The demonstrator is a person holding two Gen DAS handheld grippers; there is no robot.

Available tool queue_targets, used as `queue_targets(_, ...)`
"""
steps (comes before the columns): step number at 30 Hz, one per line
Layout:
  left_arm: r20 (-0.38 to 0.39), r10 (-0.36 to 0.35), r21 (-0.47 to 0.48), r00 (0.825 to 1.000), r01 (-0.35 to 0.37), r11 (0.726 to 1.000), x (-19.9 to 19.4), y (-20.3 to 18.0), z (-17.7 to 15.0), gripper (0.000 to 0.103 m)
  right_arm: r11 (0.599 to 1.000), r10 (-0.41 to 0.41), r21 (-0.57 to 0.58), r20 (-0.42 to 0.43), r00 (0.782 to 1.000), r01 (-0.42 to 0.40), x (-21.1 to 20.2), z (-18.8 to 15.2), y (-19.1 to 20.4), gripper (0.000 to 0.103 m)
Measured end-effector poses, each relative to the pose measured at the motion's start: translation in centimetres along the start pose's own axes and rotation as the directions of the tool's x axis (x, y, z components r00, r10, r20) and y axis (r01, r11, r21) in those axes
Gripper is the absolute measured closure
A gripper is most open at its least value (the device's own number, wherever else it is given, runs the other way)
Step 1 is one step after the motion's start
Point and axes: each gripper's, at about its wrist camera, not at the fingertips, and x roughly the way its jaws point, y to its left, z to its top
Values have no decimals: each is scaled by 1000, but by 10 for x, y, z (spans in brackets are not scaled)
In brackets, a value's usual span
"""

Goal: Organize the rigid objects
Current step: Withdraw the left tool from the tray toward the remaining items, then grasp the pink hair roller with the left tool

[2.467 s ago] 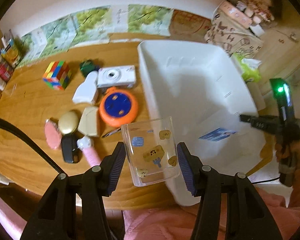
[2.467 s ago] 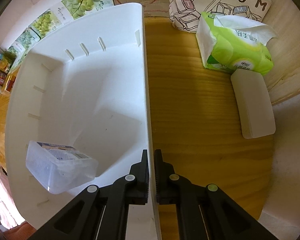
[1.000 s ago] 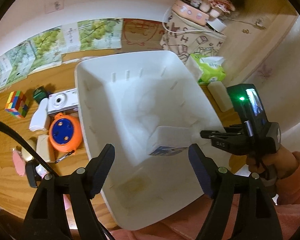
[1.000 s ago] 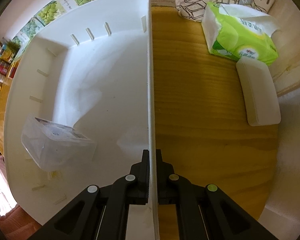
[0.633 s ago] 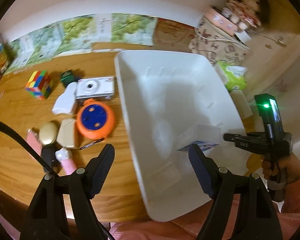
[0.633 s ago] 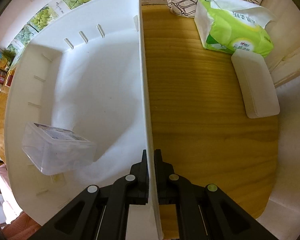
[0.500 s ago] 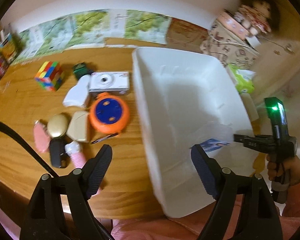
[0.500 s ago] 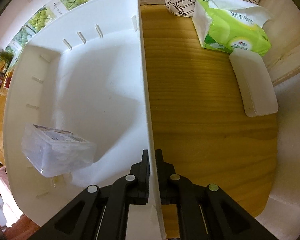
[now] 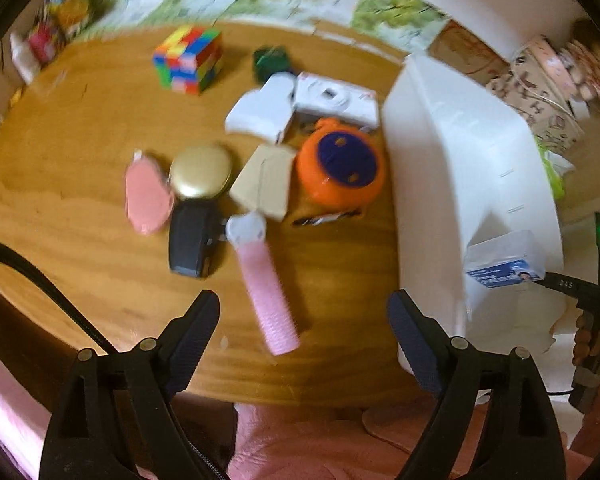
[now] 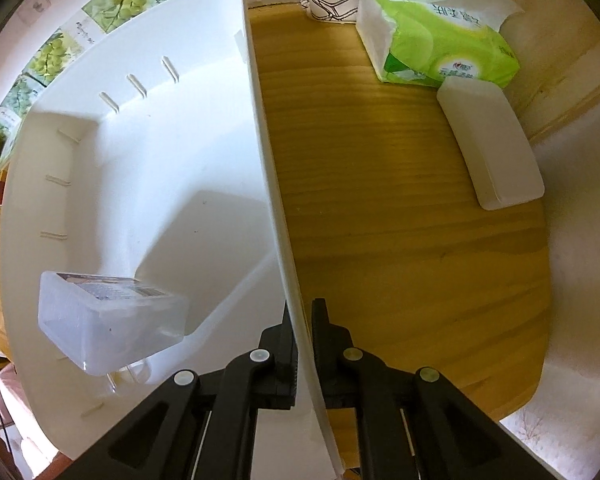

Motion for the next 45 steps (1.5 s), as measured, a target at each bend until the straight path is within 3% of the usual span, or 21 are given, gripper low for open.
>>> queue_targets(13, -124, -56, -160, 991, 35, 986, 45, 40, 10, 16, 999, -41, 29, -43, 998, 42, 8, 10, 3, 94)
queue_targets(19, -158, -75, -182, 985, 46, 982, 57, 43, 18, 17, 998, -44, 49, -56, 997, 47, 11, 18, 2, 94)
queue_targets(31, -188, -96, -196, 977, 58, 979, 65, 43, 30, 52, 996, -32, 78, -56, 998, 36, 12, 23, -8, 94)
queue_targets(35, -189, -124, -235, 974, 78, 969, 65, 55, 33, 70, 996, -30, 78, -56, 998, 35, 12, 23, -8, 94)
queue_targets(40, -177, -171, -310, 969, 110, 944, 66, 66, 35, 73, 997, -33, 73, -56, 998, 37, 15, 18, -8, 94)
queue_targets(45, -170, -165, -309, 972, 106, 945, 64, 71, 38, 75, 997, -35, 65, -55, 998, 38, 16, 13, -4, 94)
